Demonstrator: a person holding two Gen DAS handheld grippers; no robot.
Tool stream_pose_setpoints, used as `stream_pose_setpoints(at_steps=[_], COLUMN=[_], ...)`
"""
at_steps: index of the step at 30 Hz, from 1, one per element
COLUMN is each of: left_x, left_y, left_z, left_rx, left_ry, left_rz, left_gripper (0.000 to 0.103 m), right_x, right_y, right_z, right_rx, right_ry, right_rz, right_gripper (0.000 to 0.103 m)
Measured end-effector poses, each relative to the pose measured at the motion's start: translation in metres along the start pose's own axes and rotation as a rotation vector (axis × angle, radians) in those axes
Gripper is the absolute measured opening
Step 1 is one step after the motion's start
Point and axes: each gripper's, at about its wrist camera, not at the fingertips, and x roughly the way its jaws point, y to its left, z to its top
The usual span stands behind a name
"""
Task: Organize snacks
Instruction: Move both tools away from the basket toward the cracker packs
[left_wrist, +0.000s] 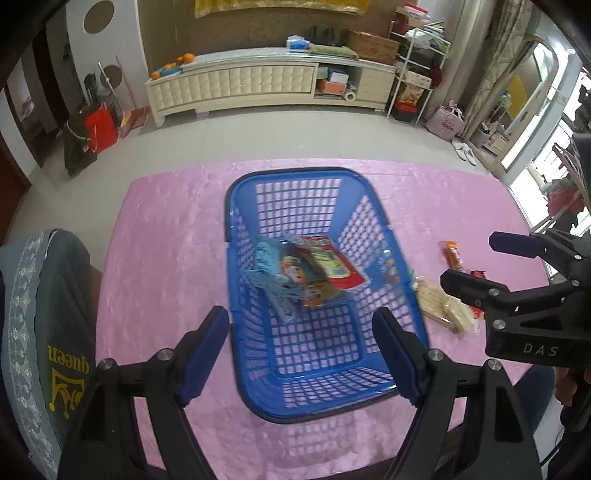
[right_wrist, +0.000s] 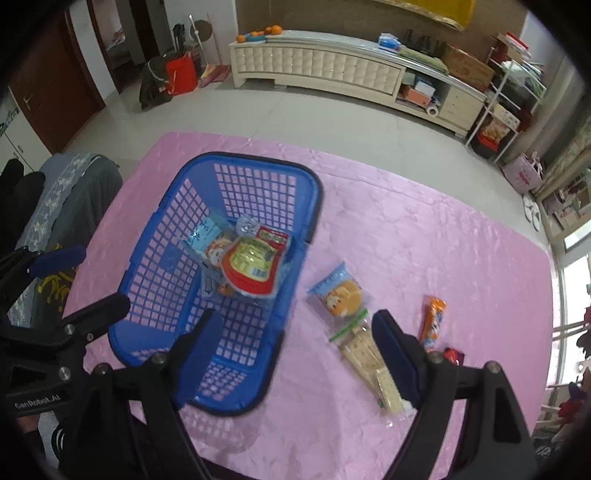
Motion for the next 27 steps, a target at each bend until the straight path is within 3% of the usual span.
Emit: stream_pose_setpoints(at_steps=[9,17,21,27], left_x=[-0.009,0.006,0.013,0.020], left_y=[-0.061,-0.121,-0.145,-0.173], left_z=[-0.013,-0.035,-0.047,-0.069], left_rx=[0.053,0.067,0.066,0.063], left_ry=[-0.017,-0.005,-0.012,-0.063], left_rz=[-0.043,-0.151,-0.163,-0.148], left_gripper=[0.082,0.082,0.082,0.082], right_x=[-0.033,-0.041,-0.044,-0.035], right_y=[-0.050,-0.100,-0.115,-0.137], right_z=[-0.039,-0.081,-0.101,-0.131], right_rx=[0.070,0.105,0.088,0.105], right_ry=[-0.042,-0.064,-0.086,-0.110], right_rz=[-0.001,-0.013,-0.031,0.042], right_gripper=[0.086,0.086,0.086,0.086])
